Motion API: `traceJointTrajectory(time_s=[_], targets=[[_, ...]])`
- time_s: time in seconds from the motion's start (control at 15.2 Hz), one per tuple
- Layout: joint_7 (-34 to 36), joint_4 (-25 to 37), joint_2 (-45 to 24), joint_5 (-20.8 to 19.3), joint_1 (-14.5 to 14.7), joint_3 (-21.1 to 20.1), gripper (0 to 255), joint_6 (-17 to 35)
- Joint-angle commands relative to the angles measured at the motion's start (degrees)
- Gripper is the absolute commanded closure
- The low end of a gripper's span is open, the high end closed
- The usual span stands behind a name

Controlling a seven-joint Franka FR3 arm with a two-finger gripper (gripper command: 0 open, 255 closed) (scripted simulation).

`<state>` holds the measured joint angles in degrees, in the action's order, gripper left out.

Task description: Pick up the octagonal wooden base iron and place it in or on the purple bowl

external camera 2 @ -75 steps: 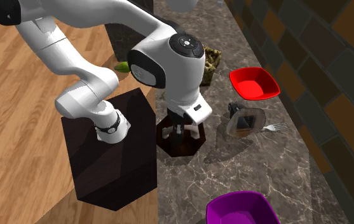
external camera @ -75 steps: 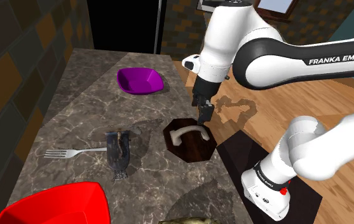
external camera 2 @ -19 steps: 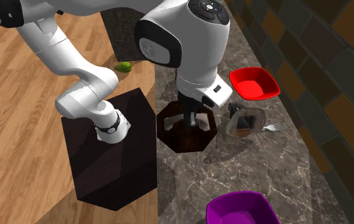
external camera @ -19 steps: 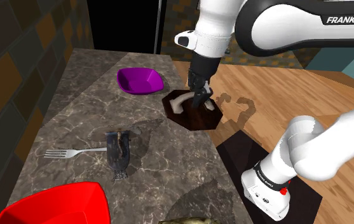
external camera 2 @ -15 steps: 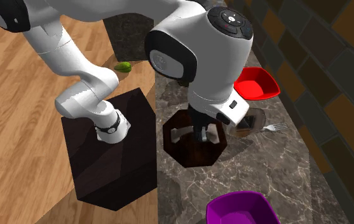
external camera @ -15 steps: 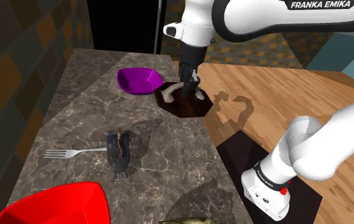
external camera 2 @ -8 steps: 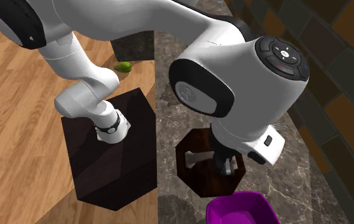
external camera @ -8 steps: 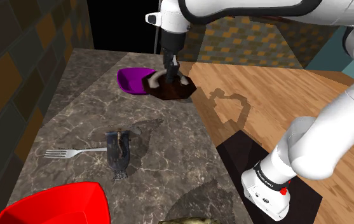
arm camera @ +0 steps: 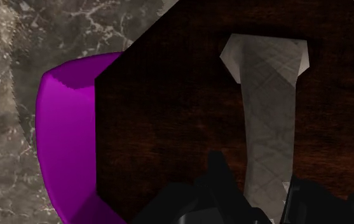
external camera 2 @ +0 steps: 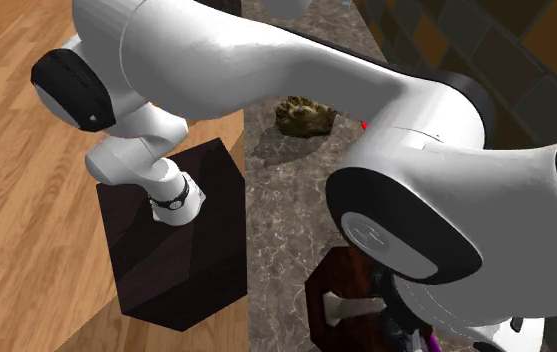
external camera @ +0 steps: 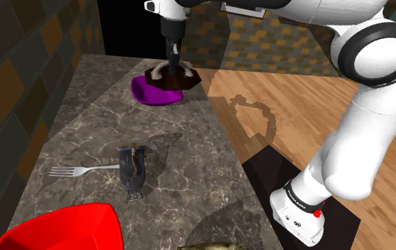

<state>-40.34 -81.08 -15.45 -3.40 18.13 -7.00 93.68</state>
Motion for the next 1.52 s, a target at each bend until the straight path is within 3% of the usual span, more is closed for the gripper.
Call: traceJointTrajectory(time_s=[0.0,0.2,0.33,0.79,1.45], targets=[[-0.9,7.7,-5.3,-0.5,-0.2,0.4,255,-2.3],[-2.2,23.5,-15.4,-1.3,-0.2,1.0,255,-8.0],[-3.4,41.1,-25.8,-2.0,0.4,1.5,255,-15.1],[-3.0,26.7,-20.6,-1.6,-0.5,1.3,255,-5.9],[-2.6,16.5,-18.6,-1.5,-1.0,1.2,255,2.3]])
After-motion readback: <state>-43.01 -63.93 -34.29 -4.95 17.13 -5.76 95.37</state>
